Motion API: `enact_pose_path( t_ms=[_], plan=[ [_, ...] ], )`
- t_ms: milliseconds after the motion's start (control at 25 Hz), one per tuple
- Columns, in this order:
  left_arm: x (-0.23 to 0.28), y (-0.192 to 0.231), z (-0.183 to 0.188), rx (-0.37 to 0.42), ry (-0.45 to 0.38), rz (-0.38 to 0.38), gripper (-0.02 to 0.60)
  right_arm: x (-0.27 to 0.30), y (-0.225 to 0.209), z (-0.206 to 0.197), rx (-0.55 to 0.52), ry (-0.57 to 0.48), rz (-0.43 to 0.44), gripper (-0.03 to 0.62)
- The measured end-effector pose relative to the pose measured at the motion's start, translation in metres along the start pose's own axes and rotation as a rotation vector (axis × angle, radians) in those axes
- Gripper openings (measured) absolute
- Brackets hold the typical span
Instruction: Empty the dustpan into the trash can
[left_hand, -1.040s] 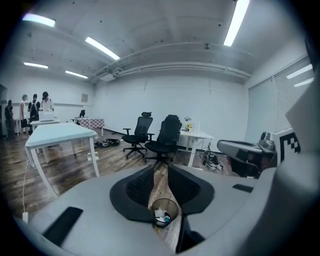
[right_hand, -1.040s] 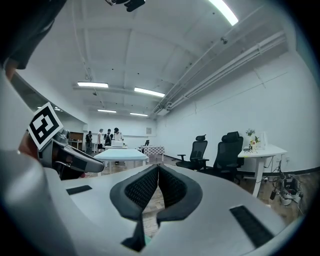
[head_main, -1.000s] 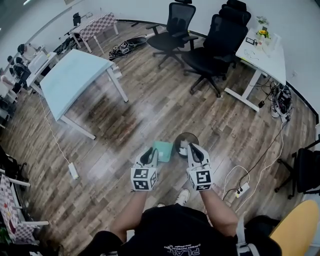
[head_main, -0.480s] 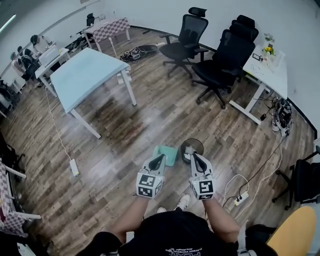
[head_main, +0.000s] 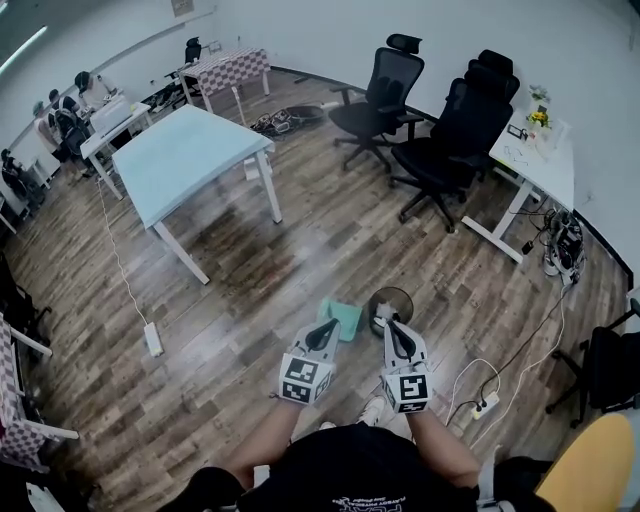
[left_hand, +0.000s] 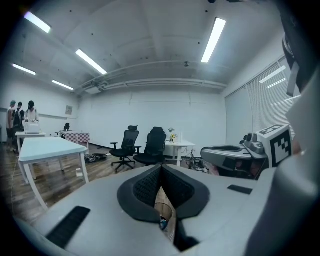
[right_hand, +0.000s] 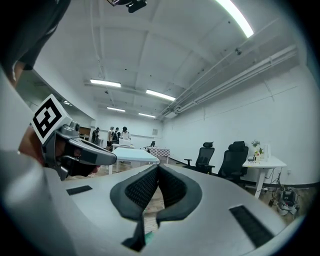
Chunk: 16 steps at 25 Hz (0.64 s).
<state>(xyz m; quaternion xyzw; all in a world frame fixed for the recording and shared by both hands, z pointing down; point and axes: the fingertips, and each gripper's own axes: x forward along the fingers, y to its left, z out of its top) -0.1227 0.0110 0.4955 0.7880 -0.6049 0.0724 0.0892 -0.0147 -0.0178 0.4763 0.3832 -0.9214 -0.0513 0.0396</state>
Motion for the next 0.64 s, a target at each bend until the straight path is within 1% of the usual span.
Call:
enact_pose_path(
  t_ms=[120,280,640],
  plan=[
    [-0.012,-0.001,-0.003,0.003,-0.003,0.009,0.023,-0.007,0.008,0.002,-0.006,-0.003,0.003,0.023],
    [-0.028,0.002,-0.004,0.011,-0.026,0.037,0.023,-0.014,0.017,0.005,-0.009,-0.005,-0.007,0.023],
    [-0.040,-0.006,-0.012,0.020,-0.029,0.041,0.023,-0.029,0.026,-0.004,0.014,0.000,-0.030,0.023]
  ],
)
